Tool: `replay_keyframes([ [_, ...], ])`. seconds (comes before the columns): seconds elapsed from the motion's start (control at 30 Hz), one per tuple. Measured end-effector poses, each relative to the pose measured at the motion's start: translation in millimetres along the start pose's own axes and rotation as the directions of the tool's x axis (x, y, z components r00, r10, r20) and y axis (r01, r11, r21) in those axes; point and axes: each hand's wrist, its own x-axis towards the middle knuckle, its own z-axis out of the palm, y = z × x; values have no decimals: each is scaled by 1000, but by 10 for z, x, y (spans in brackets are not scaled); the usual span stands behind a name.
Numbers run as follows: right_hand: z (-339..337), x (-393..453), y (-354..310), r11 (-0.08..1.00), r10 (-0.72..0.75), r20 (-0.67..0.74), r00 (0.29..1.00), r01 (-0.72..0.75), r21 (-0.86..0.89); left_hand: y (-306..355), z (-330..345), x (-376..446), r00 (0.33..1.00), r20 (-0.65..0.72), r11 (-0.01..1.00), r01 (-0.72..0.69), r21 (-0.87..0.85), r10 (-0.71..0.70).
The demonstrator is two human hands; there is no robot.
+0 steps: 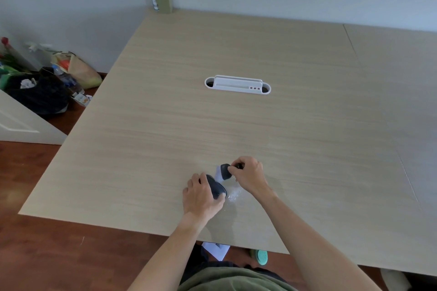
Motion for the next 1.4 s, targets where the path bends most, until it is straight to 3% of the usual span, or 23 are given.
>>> replay_keyframes([
  [0.13, 90, -123, 67, 997, 58, 8, 998, -59, 50, -92, -37, 89, 974, 105, 980, -197, -22, 199],
  [0.3, 94, -174, 279, 991, 46, 6, 999, -45, -125, -262, -108, 171, 935, 194, 953, -303, 2, 297],
  [0.37, 56, -165, 286, 989, 25, -54, 998, -33, -146, -292, -115, 158, 939, 188, 956, -293, 0, 288],
  [0.47, 35, -200, 201, 998, 31, -92, 995, -35, -43, -308, -87, 124, 959, 174, 974, -228, 7, 223],
  [0.63, 179, -286, 199, 998, -24, 97, 995, 29, -52, -340, -43, 95, 981, 159, 993, -111, -29, 114],
  [0.8, 149, -260, 330, 990, -32, -98, 995, 18, -140, -332, -63, 60, 990, 129, 998, -56, -26, 59],
  [0.87, 147, -269, 280, 994, -48, -112, 993, 37, -101, -336, -68, 35, 991, 110, 997, -69, -43, 74],
  [1.07, 328, -261, 127, 1000, -23, 56, 998, 24, -15, -354, -67, -38, 986, 80, 984, -135, -117, 145],
  [1.27, 267, -212, 176, 991, -99, -117, 988, 87, -102, -420, -119, -19, 963, 128, 971, -240, -5, 239],
  [1.4, 302, -275, 106, 994, -109, -48, 993, 107, -37, -421, -133, -3, 960, 177, 971, -233, 61, 219],
])
